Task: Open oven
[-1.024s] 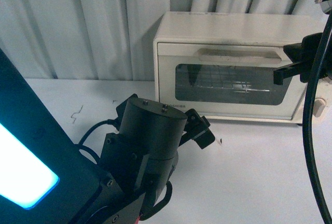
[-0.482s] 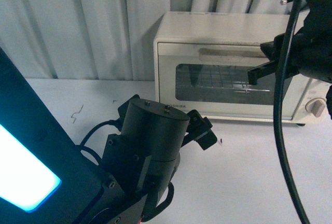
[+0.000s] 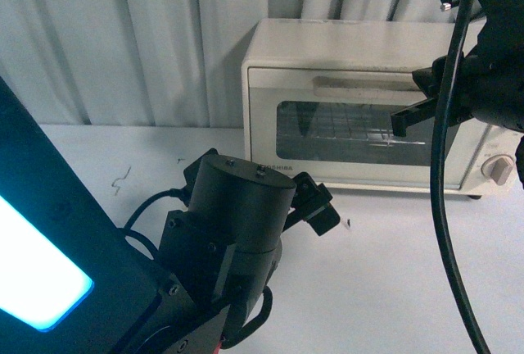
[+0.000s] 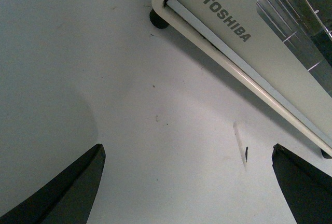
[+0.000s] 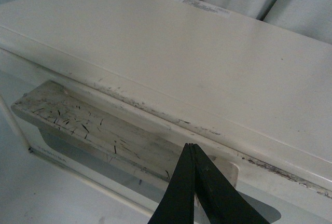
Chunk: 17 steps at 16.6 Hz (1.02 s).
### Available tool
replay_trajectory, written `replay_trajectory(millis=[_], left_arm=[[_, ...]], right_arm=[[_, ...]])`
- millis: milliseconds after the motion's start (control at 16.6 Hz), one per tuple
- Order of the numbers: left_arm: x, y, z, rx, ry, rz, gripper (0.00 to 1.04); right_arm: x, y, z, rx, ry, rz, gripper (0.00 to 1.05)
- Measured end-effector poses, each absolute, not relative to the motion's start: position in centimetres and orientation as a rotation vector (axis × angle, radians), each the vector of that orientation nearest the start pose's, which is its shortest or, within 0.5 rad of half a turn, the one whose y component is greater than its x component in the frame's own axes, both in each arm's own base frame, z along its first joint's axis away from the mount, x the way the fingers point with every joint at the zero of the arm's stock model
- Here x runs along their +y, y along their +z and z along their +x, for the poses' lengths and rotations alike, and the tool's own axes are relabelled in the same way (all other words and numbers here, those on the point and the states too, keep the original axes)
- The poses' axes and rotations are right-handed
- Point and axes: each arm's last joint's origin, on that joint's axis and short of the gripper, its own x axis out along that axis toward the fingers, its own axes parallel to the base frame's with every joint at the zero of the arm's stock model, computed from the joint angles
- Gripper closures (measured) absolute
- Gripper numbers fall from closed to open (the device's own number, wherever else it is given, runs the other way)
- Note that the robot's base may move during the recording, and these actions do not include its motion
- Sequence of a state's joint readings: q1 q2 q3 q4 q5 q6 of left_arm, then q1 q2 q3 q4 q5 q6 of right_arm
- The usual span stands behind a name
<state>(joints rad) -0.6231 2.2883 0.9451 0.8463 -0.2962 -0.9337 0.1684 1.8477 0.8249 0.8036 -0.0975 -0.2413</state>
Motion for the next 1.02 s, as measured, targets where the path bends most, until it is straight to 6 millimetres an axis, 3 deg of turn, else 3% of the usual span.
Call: replay_trajectory(millis=[361,1024], left_arm=[[-22.2,3.2,32.2,0.554,-0.087,-0.688,0.07],[-22.2,3.2,32.2,0.554,-0.087,-0.688,0.07]], right_arm=[[5.5,15.8,36.2,0.182,0.272,-0.238,1.03],[5.6,14.4,36.0,0.169,0.259,-0.192,1.03]])
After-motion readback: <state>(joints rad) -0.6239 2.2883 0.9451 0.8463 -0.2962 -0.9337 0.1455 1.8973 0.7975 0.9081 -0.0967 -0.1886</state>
